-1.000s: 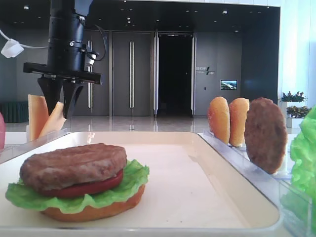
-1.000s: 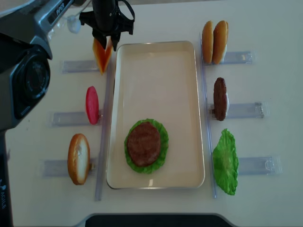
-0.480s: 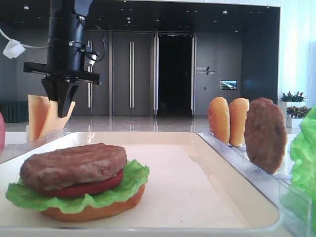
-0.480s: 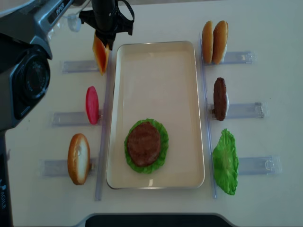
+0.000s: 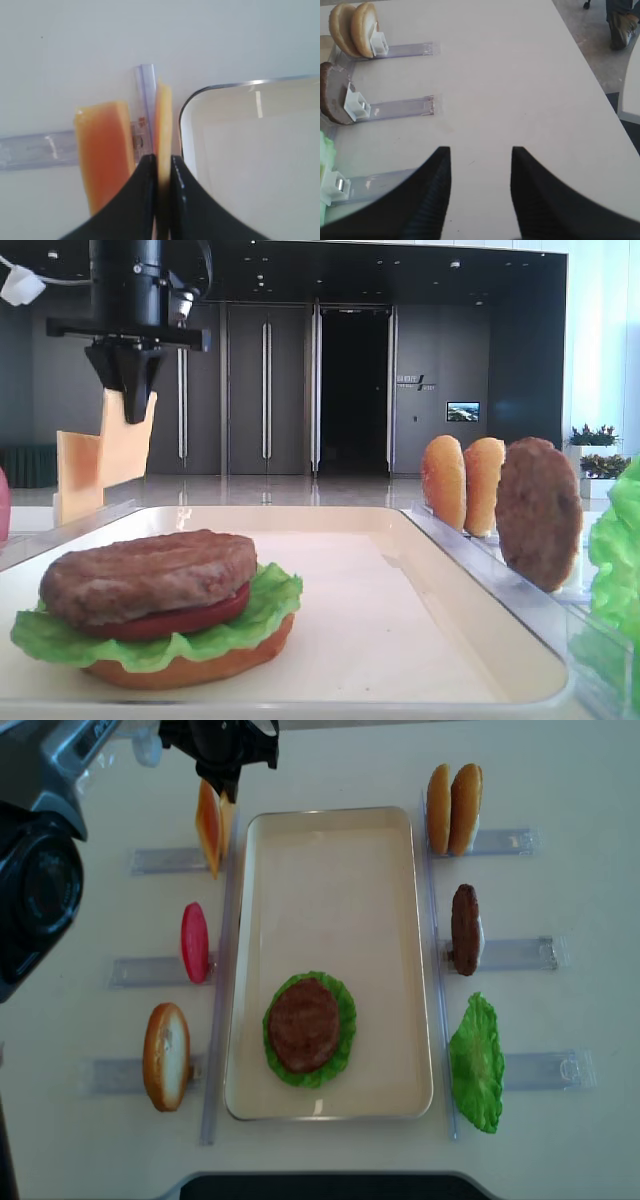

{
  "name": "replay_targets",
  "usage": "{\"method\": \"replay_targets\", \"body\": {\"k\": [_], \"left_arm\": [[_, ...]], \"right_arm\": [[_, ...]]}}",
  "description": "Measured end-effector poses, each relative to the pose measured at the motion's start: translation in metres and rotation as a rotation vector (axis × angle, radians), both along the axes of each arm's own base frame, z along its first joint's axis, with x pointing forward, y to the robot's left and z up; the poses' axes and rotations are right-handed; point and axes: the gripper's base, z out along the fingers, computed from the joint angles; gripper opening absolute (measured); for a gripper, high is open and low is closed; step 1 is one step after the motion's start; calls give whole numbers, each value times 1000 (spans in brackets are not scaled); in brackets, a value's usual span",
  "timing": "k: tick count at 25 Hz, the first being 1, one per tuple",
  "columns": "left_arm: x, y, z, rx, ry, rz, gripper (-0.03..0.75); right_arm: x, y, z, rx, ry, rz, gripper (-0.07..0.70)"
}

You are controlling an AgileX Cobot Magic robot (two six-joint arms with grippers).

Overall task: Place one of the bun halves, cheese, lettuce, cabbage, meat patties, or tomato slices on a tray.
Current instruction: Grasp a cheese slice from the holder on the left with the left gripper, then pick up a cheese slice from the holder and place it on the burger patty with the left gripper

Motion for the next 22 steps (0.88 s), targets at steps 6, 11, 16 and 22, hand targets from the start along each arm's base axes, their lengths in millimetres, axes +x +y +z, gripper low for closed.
{"method": "replay_targets", "body": {"k": [6,11,16,22], "left_arm": [[-14,3,46,-53,-82,-21,34],[-30,5,86,-101,-156,-36,34],[-43,11,114,-120,-216,-37,34],[-49,10,122,-159,-219,-49,34]], "right_arm": [[0,0,0,0,0,0,305],[0,0,0,0,0,0,305],[0,0,0,1,1,0,305],[0,0,0,1,1,0,305]]}}
